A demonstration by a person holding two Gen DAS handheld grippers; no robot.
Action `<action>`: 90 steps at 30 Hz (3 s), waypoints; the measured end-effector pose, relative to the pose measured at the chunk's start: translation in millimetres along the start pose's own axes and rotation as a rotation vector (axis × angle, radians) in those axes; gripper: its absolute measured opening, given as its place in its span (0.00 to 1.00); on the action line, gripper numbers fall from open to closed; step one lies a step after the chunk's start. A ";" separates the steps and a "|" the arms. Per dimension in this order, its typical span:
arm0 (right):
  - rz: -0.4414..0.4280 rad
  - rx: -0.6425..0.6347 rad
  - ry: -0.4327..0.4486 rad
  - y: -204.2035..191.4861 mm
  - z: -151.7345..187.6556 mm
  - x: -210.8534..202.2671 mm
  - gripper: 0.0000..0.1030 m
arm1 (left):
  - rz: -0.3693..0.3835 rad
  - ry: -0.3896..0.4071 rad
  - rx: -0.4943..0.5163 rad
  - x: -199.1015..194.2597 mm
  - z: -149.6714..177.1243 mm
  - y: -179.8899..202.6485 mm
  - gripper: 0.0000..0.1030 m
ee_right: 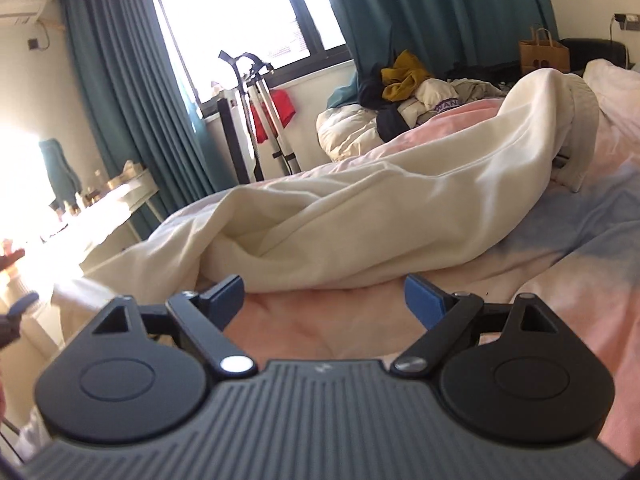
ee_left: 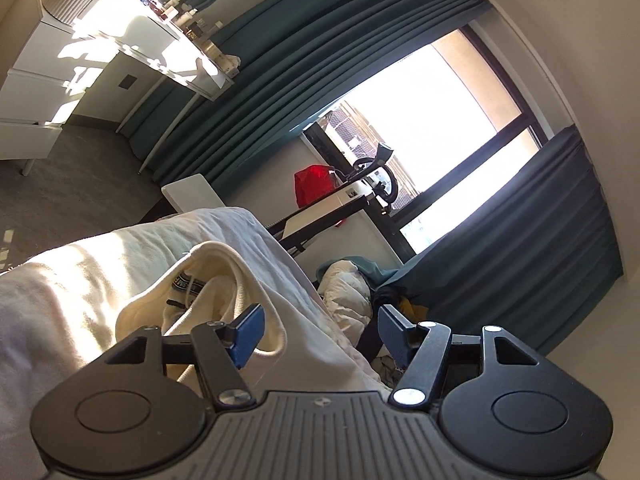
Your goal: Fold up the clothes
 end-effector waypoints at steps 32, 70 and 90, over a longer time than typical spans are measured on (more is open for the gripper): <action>0.009 0.074 -0.141 3.6 34.1 51.1 0.86 | -0.189 -0.046 0.163 126.0 -37.9 -8.9 0.03; -0.020 0.110 -0.083 17.0 28.2 67.7 0.86 | -0.339 -0.208 0.146 79.5 -30.4 -10.4 0.78; 0.010 0.119 -0.079 25.9 28.5 72.7 0.86 | -0.300 -0.203 0.327 41.1 -70.6 14.6 0.07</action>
Point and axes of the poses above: each gripper's, at about its wrist camera, not at the fingertips, and x roughly the way its jaws point, y to its right, z to its underside, the point moved 7 cm from there along x, roughly the way its jaws point, and after that the axes turned 13 degrees about z, right-handed, at the moved point
